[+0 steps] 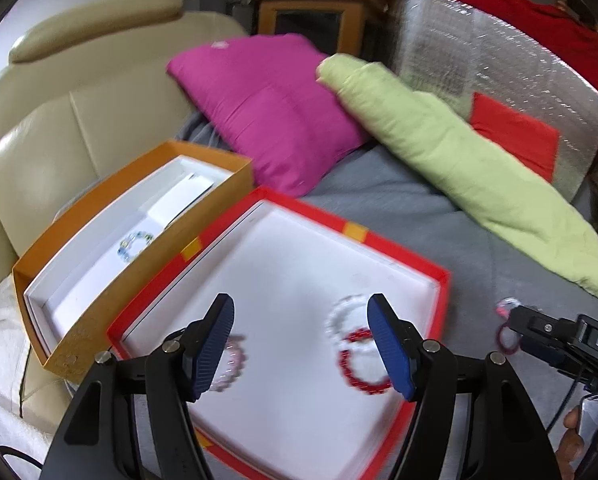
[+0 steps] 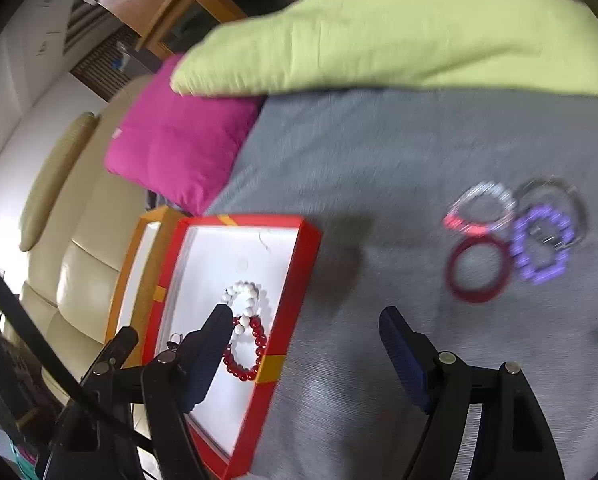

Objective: Organize jewelry
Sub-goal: 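Move both tools back over the remaining bracelets on the bed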

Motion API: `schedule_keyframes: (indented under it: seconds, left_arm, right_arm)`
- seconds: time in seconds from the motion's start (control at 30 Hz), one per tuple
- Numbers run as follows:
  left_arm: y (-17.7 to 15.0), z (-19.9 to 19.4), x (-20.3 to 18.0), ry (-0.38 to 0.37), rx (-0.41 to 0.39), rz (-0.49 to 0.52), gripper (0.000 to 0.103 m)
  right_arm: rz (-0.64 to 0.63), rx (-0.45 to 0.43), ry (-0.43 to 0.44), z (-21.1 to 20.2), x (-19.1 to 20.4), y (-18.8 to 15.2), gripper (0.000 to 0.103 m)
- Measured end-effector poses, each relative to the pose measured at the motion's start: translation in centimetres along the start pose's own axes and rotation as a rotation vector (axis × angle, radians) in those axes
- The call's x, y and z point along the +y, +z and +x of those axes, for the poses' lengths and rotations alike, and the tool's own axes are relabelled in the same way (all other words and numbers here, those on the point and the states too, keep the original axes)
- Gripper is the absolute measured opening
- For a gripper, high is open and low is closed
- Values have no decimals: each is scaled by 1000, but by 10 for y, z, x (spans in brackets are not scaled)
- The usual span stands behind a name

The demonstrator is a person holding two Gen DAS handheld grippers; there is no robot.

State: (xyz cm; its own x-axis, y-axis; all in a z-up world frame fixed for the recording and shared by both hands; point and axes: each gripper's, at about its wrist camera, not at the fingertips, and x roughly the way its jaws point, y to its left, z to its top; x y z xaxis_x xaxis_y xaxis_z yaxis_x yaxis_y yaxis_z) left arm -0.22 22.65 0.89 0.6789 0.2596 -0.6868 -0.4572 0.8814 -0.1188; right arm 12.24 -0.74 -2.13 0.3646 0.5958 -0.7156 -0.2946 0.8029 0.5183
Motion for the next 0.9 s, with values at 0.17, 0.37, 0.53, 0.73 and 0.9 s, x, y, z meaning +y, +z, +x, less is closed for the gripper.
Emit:
schedule_keyframes:
  seconds: [0.17,0.37,0.53,0.73,0.9]
  left_arm:
    - [2,-18,-43,-69,-44,46,73]
    - [-14,-15,-111,-157,-14,145,75]
    - [-47,-2,-166,-226,44,259,76]
    - [-86,30,-205,-240,138,364,76]
    - [-107,62,-208,-222,212,374,77]
  right_arm:
    - [-45,-82,-46,-52,-27,-6,79]
    - [-59,-149,-186,-96,-76,-27,79]
    - [-34,-170,-292,-116,-122,-45,79]
    - [70,-210,-324,-126,-170,-52,79]
    - [123,-168,-308,-109,-192,-52,79]
